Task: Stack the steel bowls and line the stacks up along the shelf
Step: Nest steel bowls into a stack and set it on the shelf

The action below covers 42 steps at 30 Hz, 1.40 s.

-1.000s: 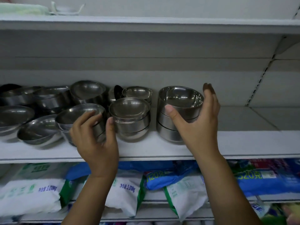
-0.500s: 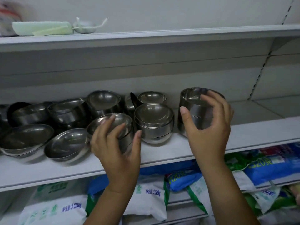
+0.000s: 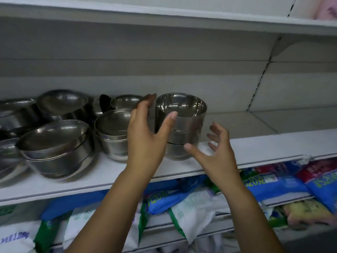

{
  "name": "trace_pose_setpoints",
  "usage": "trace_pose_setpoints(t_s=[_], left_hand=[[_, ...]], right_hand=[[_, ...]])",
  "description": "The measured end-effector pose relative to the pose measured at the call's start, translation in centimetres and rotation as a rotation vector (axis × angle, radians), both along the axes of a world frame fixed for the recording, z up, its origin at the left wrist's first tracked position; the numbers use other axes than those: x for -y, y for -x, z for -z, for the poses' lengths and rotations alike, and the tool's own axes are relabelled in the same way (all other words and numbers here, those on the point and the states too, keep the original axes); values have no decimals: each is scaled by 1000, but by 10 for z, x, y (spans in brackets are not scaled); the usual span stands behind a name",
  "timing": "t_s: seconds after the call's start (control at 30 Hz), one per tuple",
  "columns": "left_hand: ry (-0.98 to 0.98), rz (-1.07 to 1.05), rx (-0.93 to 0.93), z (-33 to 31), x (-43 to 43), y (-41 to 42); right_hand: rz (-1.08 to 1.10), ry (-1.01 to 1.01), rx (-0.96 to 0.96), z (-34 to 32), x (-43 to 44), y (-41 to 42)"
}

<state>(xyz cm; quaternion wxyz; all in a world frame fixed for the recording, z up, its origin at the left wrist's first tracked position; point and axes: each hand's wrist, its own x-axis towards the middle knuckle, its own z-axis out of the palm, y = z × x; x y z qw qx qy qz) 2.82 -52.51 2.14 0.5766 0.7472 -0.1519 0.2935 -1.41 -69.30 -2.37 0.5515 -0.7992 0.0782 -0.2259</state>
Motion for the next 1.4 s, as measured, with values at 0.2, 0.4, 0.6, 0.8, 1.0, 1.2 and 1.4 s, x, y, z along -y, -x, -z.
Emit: trace_pose_setpoints(t_s=[0.2,0.4,0.6,0.8,1.0,1.2,1.4], left_hand=[[136,3,-158,-3,24,-8],[67,-32,-268,-5,26,4],[91,-20,-248,-9,33,3],[32,129,-197,-30,59,-1],[95,353,-155,-32,111,-13],[148,649,-236,-18,210,5],[171,922,-294,-12,339,55]], right_hand=[[-317,75,-123,5,38,-25],[-485,47,-116,8,46,-44],[-463,-45,-95,7,50,-49],[-354,-83,-83,-4,73,-42],[-109,-116,-10,-8,121,-13],[172,-179,11,-1,198,56],[468,-93,17,-2,295,145]])
